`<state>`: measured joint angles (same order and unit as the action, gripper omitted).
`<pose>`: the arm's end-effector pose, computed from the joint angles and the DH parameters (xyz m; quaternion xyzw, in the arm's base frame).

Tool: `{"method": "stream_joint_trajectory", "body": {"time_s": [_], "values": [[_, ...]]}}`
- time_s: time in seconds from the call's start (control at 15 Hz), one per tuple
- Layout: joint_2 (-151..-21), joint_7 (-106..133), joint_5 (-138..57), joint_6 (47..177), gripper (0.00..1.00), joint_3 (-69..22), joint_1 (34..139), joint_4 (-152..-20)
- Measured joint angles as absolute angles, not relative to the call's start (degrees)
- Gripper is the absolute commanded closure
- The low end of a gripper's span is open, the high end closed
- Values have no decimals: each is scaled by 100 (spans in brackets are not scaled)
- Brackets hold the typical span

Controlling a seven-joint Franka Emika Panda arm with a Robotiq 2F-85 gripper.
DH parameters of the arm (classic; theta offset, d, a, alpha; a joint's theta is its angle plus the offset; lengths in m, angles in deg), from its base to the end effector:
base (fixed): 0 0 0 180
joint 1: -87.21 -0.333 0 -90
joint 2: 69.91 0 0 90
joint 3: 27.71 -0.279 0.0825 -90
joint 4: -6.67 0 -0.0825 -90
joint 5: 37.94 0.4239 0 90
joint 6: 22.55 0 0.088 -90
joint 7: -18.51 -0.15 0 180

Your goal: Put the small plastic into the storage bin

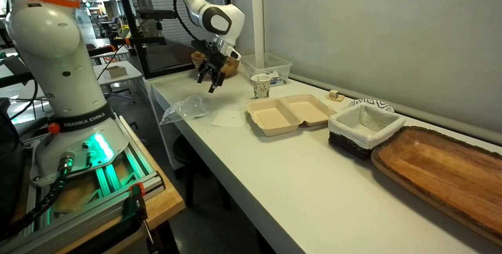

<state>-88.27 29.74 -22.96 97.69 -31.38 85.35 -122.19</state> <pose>0.4734 0.0714 0.0888 -0.9658 -0.0520 0.2262 0.1157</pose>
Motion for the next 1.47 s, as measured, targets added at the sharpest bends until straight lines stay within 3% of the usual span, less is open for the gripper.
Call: {"method": "stream_joint_trajectory", "body": {"time_s": [0.13, 0.2, 0.8, 0.87, 1.47], "values": [[-9150, 2934, -2286, 9758, 6, -3197, 8536, -12052], [-9307, 2905, -2282, 9738, 26, -3229, 8537, -11959], [-10105, 2822, -2233, 8864, 96, -3506, 8538, -11273], [-10136, 2796, -2229, 8775, 100, -3514, 8538, -11227], [-9882, 2281, -2316, 8674, 100, -3429, 8489, -11172]]}}
